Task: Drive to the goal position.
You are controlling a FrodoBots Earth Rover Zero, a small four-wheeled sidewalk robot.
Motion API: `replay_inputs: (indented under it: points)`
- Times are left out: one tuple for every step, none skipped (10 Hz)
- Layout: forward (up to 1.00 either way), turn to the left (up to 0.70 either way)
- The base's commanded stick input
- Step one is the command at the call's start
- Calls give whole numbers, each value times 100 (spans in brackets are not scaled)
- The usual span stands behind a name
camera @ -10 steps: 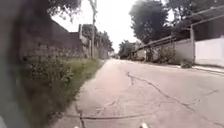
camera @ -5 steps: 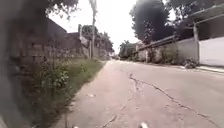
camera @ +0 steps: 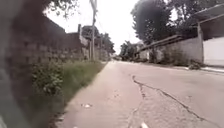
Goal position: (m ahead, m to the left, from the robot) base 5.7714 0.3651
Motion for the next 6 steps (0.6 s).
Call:
replay_inputs:
  points:
    - [70, 0]
    - [70, 0]
    - [70, 0]
    - [70, 0]
    - [70, 0]
    - [70, 0]
